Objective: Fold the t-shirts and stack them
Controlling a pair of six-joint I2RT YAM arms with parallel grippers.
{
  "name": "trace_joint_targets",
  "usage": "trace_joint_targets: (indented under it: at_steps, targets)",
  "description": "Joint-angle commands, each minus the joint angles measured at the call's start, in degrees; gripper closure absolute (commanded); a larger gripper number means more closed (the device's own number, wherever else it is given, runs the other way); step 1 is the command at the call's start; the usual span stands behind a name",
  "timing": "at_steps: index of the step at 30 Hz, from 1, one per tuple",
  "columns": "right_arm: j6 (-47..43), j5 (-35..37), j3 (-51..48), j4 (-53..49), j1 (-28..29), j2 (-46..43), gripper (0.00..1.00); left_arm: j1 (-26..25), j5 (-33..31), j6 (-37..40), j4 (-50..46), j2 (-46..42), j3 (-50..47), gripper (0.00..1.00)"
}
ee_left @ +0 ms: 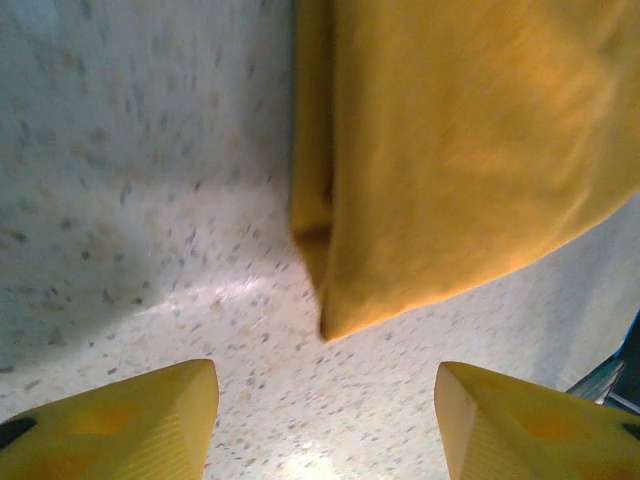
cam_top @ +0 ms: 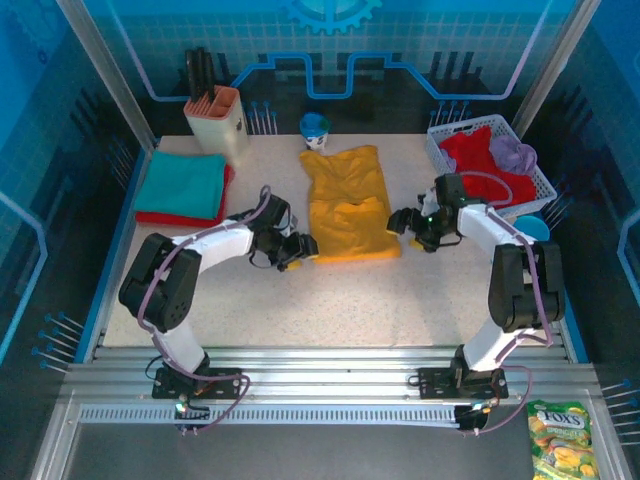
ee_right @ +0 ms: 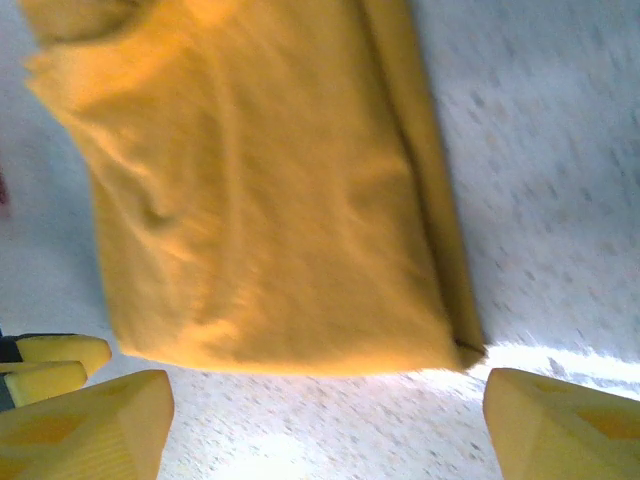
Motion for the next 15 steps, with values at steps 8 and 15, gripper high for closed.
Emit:
trace_joint_targets:
  at_steps: [8, 15]
  targets:
    - [0.1, -7.8, -6.4, 6.7, -1.6, 3.5, 0.21, -2.1, 2.3, -10.0, 16.6, 3.6, -4.1, 0.40]
    - [1.6, -11.7, -7.0, 11.3, -1.6, 7.0, 0.21, -2.2, 2.8, -14.8, 23.7, 6.6, -4.1, 0.43]
